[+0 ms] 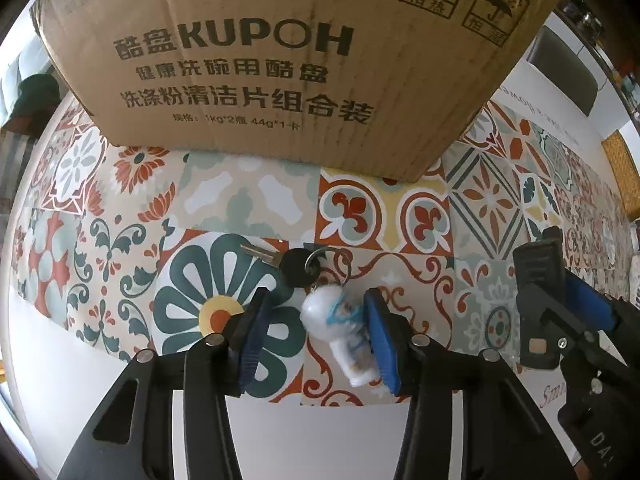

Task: Organize rigid objects
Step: 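Close the left gripper on the white astronaut figurine while right holds power bank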

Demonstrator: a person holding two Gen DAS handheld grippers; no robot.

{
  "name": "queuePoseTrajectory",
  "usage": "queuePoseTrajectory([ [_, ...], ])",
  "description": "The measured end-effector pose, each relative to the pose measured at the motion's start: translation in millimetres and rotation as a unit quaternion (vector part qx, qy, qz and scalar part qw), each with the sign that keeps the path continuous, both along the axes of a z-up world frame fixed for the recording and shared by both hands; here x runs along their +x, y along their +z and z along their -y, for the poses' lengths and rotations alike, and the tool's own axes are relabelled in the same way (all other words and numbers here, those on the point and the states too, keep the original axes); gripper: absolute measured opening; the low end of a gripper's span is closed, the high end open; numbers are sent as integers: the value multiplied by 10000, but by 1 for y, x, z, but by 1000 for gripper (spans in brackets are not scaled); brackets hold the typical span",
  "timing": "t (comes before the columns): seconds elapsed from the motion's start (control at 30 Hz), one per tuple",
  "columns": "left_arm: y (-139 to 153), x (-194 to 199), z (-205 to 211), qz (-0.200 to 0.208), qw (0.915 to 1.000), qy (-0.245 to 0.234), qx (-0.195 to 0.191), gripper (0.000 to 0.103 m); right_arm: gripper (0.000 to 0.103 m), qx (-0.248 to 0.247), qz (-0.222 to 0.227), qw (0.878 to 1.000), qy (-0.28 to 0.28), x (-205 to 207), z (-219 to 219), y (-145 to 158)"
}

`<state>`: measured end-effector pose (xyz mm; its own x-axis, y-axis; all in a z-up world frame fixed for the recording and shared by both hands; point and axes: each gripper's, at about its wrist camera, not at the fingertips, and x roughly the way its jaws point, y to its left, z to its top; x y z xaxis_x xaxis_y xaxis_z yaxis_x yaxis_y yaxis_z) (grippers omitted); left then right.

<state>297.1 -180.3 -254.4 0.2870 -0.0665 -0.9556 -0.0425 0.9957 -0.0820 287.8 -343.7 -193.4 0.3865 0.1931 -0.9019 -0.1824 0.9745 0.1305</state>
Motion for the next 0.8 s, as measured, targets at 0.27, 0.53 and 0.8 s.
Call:
queuePoseTrajectory([
  [0.27, 3, -4, -20, 192, 9989, -100, -418, 31, 39, 126, -94, 9999, 34, -1, -7, -6],
  [0.53, 18, -22, -31, 427, 9976, -344, -427, 31, 39, 225, -144, 9996, 97, -4, -18, -9],
  [0.8, 45, -38, -44, 679, 9955, -563, -360, 31, 38, 389, -164, 9991, 13, -11, -22, -7],
])
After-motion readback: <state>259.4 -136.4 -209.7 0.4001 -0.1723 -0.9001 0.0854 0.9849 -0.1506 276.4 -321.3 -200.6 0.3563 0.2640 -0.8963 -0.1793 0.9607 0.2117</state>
